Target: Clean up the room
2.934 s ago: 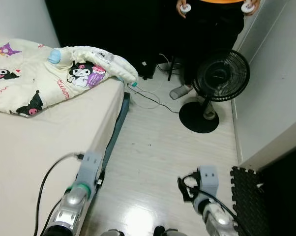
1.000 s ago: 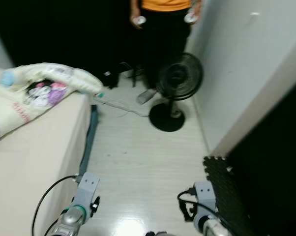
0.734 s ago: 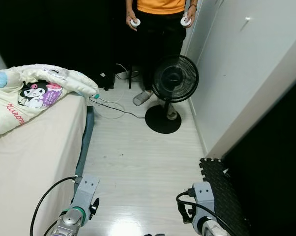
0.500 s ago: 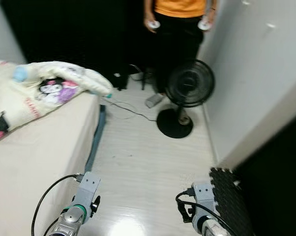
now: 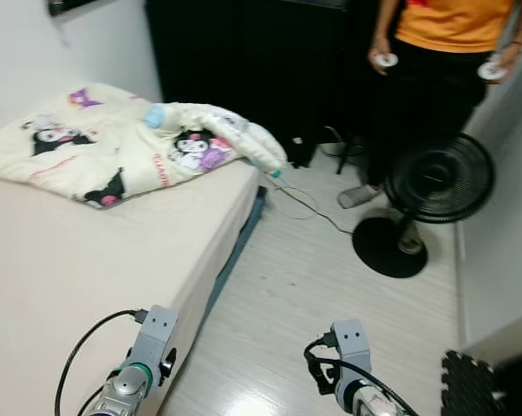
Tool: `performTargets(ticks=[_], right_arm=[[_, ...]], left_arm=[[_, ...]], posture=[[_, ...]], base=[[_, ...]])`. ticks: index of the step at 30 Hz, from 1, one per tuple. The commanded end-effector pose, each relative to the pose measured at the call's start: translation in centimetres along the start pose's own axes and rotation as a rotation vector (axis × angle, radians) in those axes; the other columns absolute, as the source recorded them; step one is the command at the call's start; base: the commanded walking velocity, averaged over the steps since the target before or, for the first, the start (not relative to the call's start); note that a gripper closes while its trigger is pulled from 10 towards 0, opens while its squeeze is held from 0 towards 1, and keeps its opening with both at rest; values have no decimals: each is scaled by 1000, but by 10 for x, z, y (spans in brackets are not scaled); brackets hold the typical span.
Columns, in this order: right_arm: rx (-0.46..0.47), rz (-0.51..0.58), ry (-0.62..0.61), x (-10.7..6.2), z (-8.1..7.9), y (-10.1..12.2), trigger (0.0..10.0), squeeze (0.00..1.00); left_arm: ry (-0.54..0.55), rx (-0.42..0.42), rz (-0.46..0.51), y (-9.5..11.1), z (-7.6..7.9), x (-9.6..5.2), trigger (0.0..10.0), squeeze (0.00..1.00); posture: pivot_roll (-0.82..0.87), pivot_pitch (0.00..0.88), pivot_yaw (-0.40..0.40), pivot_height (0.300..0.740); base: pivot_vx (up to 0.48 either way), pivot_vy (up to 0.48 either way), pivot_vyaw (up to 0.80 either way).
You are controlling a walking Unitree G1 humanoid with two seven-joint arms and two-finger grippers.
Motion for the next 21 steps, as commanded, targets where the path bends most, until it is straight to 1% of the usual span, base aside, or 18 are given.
performTargets(ticks=[1, 21], right_arm=[[6, -21, 1, -2, 0, -7, 10000, 0], [9, -22, 4, -3, -1, -9, 10000, 0]], left_arm=[[-10, 7, -14, -5, 2, -1, 10000, 0], [-15, 11, -12, -5, 3, -1, 10000, 0]], posture=[[65, 11, 8, 740], [66, 19, 8, 740]], base=[[0, 0, 800], [0, 0, 794]])
Point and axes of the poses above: a point about 5 cm out from each wrist's last joint towards the gripper, its own x axis pointing out of the wrist towards the gripper, its own y axis along the axis of the wrist's last joint, z = x × y, the point moved 5 cm from there along x, pointing out of the wrist towards the gripper, and after that the axes turned 4 degrees about x, right-handed, at the moved point
